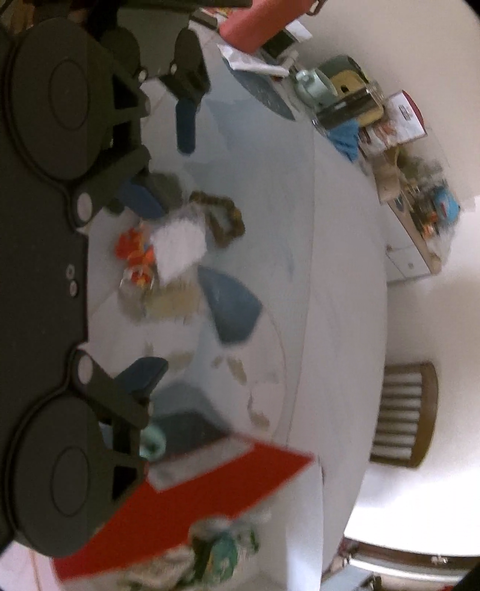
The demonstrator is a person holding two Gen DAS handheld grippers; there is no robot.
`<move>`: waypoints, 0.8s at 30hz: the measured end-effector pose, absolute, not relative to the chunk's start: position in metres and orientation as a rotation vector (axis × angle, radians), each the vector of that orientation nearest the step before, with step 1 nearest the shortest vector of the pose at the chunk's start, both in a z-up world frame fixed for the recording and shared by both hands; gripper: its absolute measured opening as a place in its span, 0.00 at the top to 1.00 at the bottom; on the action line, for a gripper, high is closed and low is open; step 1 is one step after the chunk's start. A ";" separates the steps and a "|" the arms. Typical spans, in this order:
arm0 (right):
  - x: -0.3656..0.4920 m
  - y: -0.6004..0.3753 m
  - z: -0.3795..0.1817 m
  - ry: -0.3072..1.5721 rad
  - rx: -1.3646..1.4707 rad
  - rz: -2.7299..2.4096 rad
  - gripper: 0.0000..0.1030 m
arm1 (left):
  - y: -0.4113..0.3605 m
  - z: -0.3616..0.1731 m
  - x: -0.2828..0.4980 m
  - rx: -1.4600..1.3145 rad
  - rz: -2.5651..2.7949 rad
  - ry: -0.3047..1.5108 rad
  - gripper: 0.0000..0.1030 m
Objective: Organize objects
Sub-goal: 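Withdraw both tools from the shoebox back over the table items, then grasp the dark green packet with left tool while right tool grasps the white snack bag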
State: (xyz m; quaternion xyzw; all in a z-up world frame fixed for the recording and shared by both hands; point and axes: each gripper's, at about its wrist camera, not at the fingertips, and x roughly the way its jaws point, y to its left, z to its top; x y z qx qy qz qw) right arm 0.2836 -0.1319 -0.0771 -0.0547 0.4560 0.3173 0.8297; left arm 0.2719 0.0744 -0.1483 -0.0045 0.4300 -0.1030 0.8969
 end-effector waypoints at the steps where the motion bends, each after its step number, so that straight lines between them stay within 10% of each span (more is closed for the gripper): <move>1: 0.286 -0.126 -0.080 0.977 -0.119 0.680 0.24 | 0.076 -0.151 0.273 -0.015 -0.215 0.898 0.01; 9: 0.299 -0.090 -0.101 1.043 -0.156 0.724 0.32 | 0.082 -0.159 0.282 -0.035 -0.215 0.911 0.02; 24: 0.308 -0.068 -0.116 1.088 -0.154 0.758 0.55 | 0.087 -0.160 0.284 -0.022 -0.198 0.930 0.36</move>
